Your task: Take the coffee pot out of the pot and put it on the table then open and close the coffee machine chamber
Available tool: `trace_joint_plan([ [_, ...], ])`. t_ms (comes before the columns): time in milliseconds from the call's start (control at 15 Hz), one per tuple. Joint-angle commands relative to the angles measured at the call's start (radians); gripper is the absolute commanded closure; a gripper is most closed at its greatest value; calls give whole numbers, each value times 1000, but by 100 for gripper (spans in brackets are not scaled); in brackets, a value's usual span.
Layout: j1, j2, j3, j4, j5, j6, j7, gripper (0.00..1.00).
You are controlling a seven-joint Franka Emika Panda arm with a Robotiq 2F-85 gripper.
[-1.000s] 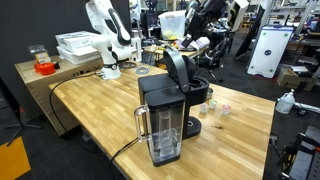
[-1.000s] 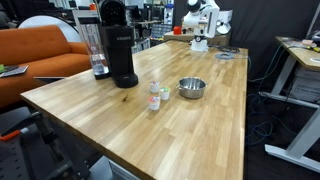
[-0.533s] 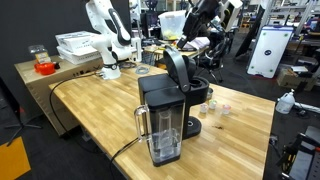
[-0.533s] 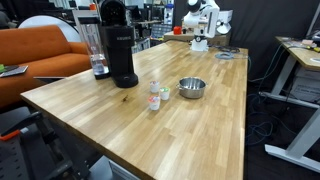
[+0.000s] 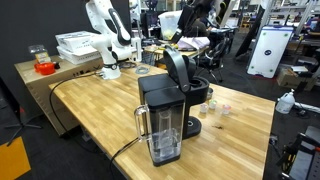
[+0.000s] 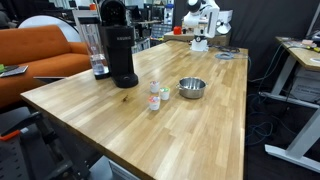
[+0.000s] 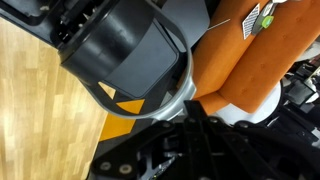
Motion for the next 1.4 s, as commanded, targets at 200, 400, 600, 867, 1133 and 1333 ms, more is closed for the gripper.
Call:
trace_joint_plan([
  [200, 4, 72, 20, 82, -40, -66, -5, 100],
  [400, 9, 102, 33, 127, -72, -73, -1, 100],
  [600, 5, 117, 38, 157, -98, -88, 0, 100],
  [867, -3, 124, 37, 167, -115, -90, -10, 100],
  [1133, 2, 123, 44, 175, -131, -94, -2, 100],
  [1333, 4, 121, 49, 189, -149, -97, -4, 100],
])
